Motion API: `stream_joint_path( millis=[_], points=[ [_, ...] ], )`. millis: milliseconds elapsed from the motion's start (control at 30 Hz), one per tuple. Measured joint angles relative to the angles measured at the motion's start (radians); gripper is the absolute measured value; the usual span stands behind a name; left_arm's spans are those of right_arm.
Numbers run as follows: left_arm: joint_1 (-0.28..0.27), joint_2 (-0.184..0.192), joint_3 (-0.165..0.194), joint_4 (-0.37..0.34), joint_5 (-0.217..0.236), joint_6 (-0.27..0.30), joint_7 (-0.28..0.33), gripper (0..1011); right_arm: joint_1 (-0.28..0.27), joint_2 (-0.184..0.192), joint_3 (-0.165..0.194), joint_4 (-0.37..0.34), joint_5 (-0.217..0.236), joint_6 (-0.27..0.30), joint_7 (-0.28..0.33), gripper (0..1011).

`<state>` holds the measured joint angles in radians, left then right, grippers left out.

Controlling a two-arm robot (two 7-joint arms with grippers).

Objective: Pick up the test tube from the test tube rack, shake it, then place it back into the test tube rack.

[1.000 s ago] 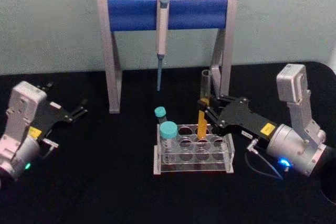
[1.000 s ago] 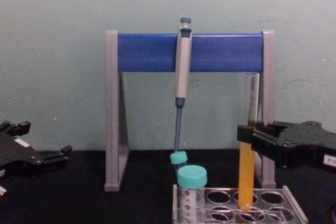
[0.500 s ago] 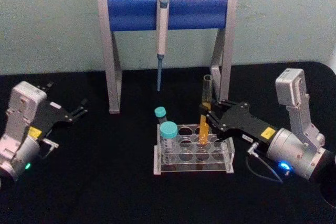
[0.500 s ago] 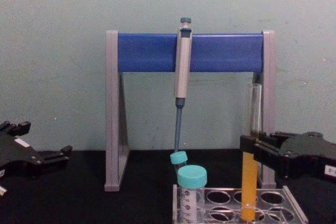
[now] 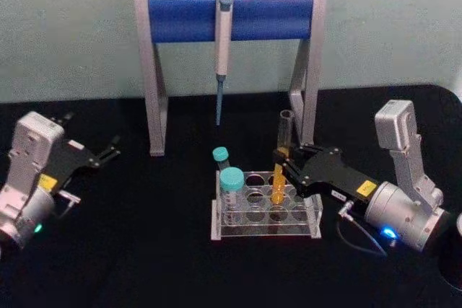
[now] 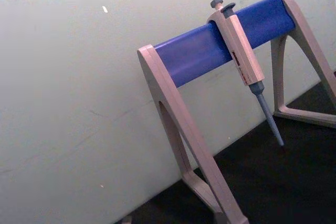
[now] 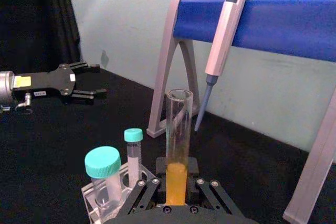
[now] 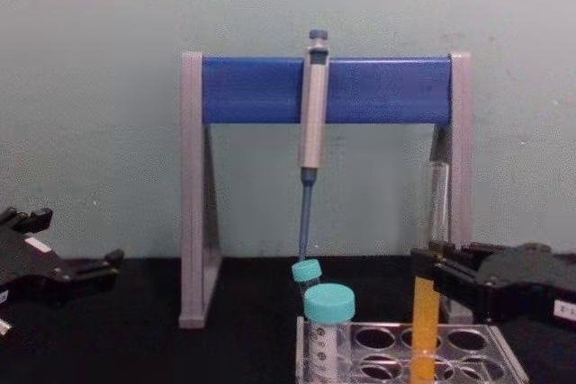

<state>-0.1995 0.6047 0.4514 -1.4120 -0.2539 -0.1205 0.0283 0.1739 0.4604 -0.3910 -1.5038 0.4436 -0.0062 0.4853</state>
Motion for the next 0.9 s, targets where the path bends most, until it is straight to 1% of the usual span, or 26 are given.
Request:
stream_joint_path(
  millis=[500, 900],
  points=[
    [0.0, 0.0, 0.0, 0.0, 0.0, 0.0, 0.0, 1001, 0.007, -0.011, -0.003, 0.03, -0.007, 0.003, -0.004, 221],
    [0.0, 0.0, 0.0, 0.0, 0.0, 0.0, 0.0, 1001, 0.01, -0.016, -0.006, 0.041, -0.011, 0.009, -0.003, 221]
  ],
)
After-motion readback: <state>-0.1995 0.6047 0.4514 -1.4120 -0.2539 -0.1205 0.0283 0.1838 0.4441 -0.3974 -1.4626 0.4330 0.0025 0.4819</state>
